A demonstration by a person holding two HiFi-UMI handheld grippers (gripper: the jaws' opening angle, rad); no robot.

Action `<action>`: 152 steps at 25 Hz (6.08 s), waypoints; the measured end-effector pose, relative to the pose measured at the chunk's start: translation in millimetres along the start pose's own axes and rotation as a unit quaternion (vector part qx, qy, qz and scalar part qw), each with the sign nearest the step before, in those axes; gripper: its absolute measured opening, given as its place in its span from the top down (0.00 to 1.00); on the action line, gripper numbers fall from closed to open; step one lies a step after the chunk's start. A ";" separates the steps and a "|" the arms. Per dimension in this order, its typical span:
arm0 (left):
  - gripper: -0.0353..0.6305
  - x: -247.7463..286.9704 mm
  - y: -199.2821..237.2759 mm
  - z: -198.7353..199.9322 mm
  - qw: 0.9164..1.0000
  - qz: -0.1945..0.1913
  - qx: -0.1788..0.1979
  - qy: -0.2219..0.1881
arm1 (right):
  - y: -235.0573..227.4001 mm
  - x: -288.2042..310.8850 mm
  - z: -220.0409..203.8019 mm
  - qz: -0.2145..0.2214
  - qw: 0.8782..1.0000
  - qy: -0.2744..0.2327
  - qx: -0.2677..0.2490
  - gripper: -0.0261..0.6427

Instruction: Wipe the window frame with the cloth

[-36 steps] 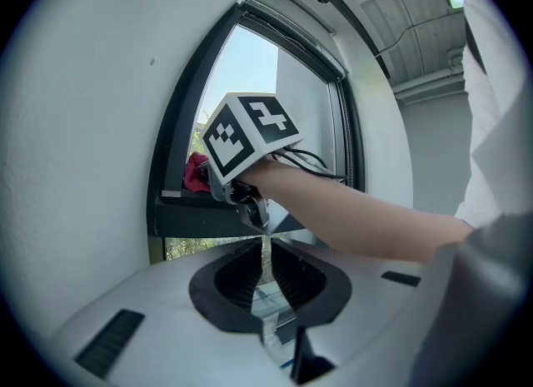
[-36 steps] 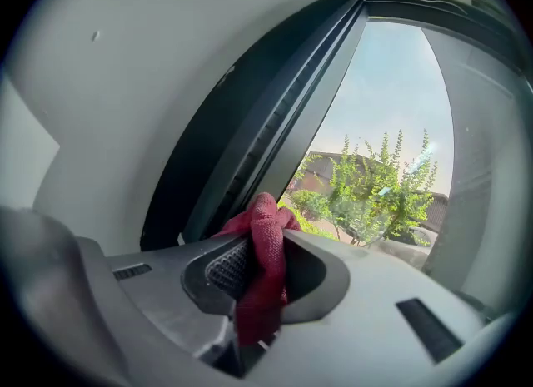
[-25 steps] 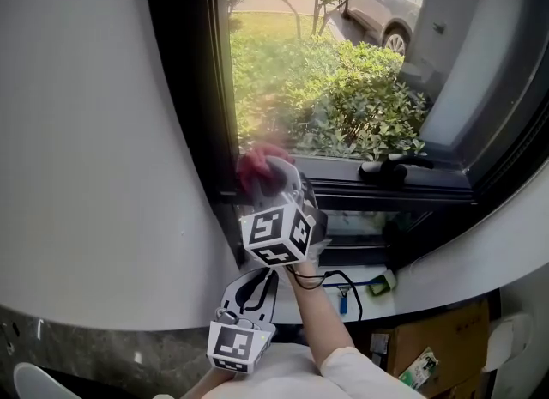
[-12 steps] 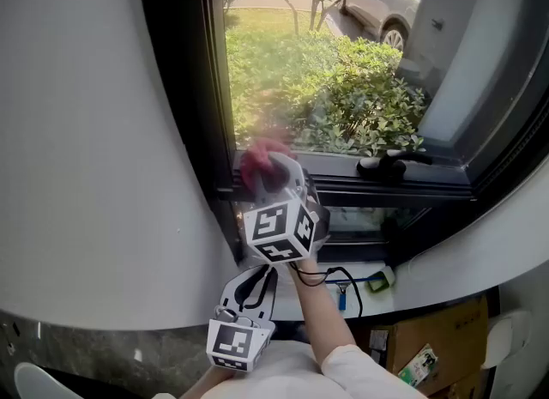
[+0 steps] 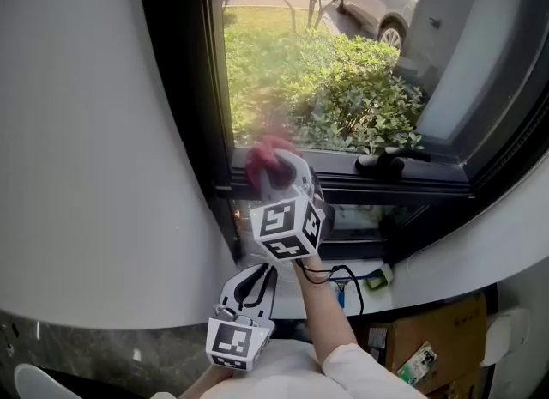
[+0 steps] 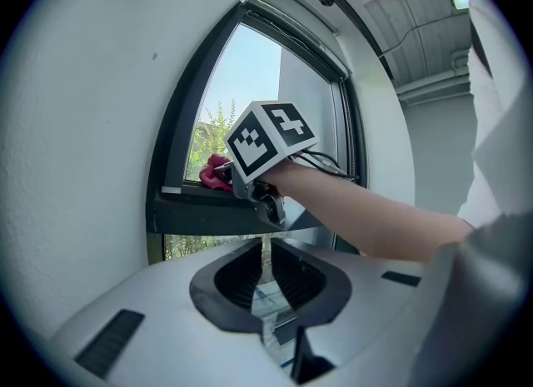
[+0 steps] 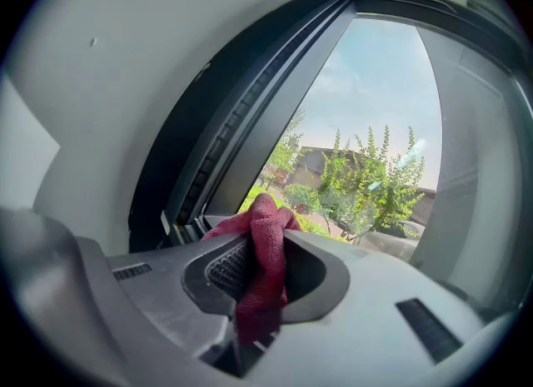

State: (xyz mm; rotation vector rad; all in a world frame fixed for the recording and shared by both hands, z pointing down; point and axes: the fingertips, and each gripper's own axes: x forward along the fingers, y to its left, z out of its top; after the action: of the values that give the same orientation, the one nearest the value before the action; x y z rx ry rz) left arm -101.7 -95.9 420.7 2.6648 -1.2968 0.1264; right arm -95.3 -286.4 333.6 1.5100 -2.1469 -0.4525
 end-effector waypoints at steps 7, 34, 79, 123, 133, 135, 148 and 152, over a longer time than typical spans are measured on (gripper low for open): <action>0.88 -1.0 -3.4 6.9 1.000 -0.007 -0.002 -0.007 | -8.2 -2.9 -5.8 -0.010 1.000 0.006 0.004 0.85; 0.88 -4.3 -1.4 3.8 1.000 -0.006 0.003 -0.006 | -21.4 -9.9 -13.9 -0.018 1.000 0.014 0.016 0.85; 0.88 5.1 -24.5 7.3 0.999 -0.038 0.004 -0.006 | -88.8 -40.2 -62.0 -0.076 0.995 0.057 0.039 0.85; 0.88 -12.5 -28.7 1.6 0.999 -0.035 -0.004 -0.002 | 49.0 -8.9 27.3 0.044 0.997 -0.057 -0.018 0.85; 0.88 -10.0 -31.4 1.0 0.999 -0.033 -0.006 -0.005 | 54.2 -3.8 15.4 0.032 0.997 -0.043 -0.054 0.85; 0.88 -11.2 -29.9 -0.1 1.000 -0.028 -0.008 -0.004 | 54.0 -4.0 15.0 0.031 0.997 -0.044 -0.052 0.85; 0.88 -16.6 -23.5 -3.0 1.000 -0.011 -0.015 -0.003 | 43.8 -9.8 6.9 0.016 0.997 -0.036 -0.061 0.85; 0.88 -15.2 -27.6 -2.0 1.000 -0.016 -0.015 -0.005 | 39.5 -11.8 3.2 0.014 0.998 -0.034 -0.060 0.85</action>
State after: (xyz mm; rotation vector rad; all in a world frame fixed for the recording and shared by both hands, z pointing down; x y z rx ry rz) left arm -89.4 -67.0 417.0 2.6620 -1.2484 0.0895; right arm -124.7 -261.9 349.2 1.4157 -2.1487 -0.6204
